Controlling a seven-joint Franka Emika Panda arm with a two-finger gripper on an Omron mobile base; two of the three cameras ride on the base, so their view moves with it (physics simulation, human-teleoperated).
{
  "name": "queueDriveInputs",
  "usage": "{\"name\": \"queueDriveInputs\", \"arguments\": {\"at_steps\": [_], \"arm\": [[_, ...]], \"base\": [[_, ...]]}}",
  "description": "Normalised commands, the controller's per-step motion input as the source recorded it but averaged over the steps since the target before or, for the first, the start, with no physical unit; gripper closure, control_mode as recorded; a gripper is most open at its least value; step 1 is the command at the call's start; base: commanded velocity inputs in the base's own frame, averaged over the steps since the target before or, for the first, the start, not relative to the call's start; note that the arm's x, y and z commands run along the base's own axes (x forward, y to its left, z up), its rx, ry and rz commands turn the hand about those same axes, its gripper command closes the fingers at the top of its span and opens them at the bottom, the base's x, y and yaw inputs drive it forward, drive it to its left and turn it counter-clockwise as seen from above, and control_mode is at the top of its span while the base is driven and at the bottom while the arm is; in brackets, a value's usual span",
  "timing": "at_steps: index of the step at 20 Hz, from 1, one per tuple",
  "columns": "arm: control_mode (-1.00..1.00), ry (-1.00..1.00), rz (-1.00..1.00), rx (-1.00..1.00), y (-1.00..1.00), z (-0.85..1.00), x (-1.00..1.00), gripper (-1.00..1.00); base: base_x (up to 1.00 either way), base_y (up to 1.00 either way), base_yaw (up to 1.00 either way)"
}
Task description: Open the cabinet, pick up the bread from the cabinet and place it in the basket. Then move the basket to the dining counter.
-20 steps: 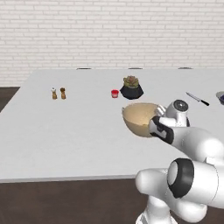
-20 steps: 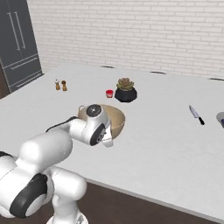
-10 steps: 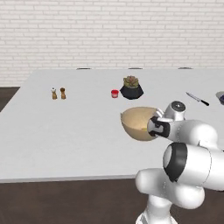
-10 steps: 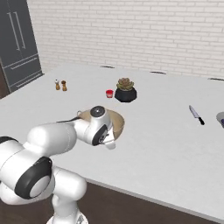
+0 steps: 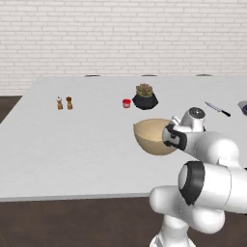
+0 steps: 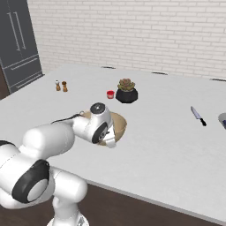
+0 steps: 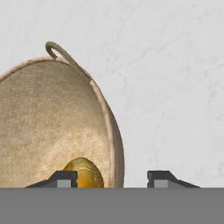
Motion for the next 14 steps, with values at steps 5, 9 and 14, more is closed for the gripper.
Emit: {"name": "queueDriveInputs", "arguments": {"at_steps": [5,9,14], "arm": [[-1.00,0.00,0.02,0.00,0.01,0.44,-0.35,-1.00],[-1.00,0.00,0.07,0.00,0.00,0.51,-0.69,-1.00],[-1.00,0.00,0.32,-0.02,0.36,0.62,-0.90,-1.00]], "base": [[0.00,0.00,0.00],[0.00,0.00,0.00],[0.00,0.00,0.00]]}}
